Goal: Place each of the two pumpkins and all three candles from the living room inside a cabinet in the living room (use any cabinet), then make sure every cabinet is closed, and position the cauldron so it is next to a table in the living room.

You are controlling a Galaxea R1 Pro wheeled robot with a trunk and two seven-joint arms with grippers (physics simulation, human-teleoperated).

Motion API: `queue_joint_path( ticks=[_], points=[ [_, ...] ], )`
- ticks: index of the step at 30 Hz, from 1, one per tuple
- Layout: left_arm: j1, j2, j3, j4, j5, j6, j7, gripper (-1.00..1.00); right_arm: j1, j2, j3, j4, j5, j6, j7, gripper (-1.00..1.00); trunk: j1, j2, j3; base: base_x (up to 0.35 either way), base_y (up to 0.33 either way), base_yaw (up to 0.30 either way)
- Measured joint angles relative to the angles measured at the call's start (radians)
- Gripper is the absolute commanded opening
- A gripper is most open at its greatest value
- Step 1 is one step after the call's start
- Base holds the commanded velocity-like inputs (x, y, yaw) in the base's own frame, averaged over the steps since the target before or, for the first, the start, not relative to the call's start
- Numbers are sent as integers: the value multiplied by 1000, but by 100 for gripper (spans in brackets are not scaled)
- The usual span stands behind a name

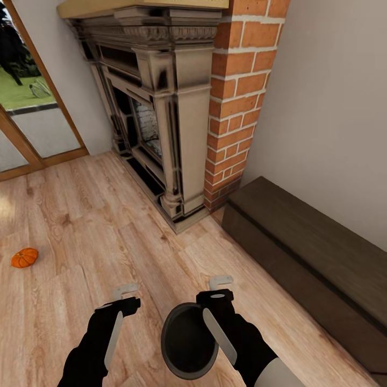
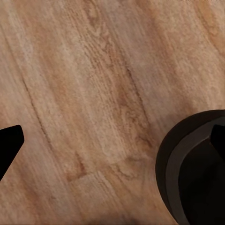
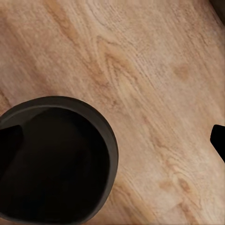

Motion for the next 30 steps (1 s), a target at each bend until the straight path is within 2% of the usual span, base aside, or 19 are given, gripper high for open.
queue_joint_path(
  ticks=[15,30],
  points=[
    [0,-1,0,0,1,0,0,100,-1,0,-3,8,1,-46,-1,100,57,-105,-26,0,0,0],
    [0,-9,0,0,1,2,10,100,-2,0,-4,0,0,-46,-14,100,115,-210,-72,0,0,0]
  ],
)
